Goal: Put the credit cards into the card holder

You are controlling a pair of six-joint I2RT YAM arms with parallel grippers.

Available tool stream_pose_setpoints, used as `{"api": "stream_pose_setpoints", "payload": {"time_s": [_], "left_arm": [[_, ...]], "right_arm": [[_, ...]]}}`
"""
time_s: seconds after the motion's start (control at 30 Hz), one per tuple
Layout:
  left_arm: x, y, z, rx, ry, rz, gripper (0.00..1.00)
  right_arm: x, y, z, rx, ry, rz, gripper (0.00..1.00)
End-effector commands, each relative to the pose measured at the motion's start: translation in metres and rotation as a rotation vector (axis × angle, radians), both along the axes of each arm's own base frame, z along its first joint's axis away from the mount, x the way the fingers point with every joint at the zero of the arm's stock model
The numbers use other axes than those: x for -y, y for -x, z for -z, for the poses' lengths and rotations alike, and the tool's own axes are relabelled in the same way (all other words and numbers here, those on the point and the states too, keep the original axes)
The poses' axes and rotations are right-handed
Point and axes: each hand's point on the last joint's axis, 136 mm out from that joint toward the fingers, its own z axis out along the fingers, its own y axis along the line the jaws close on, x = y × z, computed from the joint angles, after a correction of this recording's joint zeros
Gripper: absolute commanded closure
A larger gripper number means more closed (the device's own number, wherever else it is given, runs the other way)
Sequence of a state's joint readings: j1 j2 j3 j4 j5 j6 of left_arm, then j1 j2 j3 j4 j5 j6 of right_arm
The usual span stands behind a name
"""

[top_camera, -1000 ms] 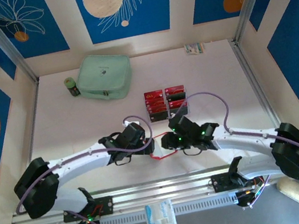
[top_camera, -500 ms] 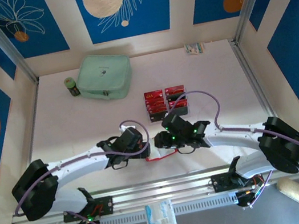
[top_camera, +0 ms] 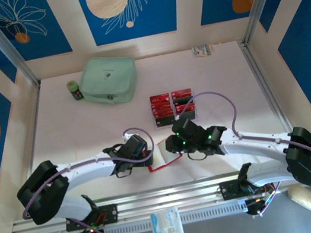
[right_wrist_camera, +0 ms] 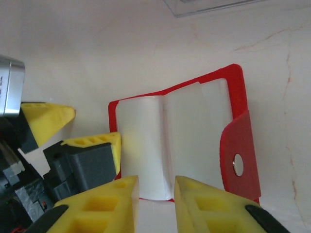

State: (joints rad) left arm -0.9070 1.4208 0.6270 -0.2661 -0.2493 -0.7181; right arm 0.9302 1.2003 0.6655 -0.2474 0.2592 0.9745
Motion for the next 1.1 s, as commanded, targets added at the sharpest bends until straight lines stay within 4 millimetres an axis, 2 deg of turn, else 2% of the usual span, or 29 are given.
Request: {"api": "stream_pose_setpoints", "payload": {"time_s": [0.0,0.23,0.4,0.6,0.87,1.07], "left_arm": [[-0.006,-0.006,0.006,0.016,-0.031,0.001,0.0],[-0.011,-0.008,0.003,0.025,-0.034,-0.003,0.0],[-0.011,-0.01,-0.006,0.04,-0.023,-0.002,0.0],[-0.011,-0.012,-0.014,0.048,-0.008,-0.003,0.0],[-0.004,-0.015,-0.032,0.054,0.072,-0.034,0.0],[0.004,-0.015,-0.035,0.03,0.137,-0.068,0.0]], "right_arm": [[-0.008,-0.001,-0.01,0.023,-0.004,-0.021,0.83],[-0.028,-0.007,0.013,-0.015,0.002,-0.063,1.0],[-0.044,-0.012,0.032,-0.045,0.002,-0.098,1.0],[-0.062,-0.013,0.044,-0.07,-0.013,-0.133,1.0],[-0.068,-0.009,0.072,-0.139,-0.003,-0.13,1.0],[-0.074,-0.005,0.078,-0.153,-0.013,-0.136,1.0]]}}
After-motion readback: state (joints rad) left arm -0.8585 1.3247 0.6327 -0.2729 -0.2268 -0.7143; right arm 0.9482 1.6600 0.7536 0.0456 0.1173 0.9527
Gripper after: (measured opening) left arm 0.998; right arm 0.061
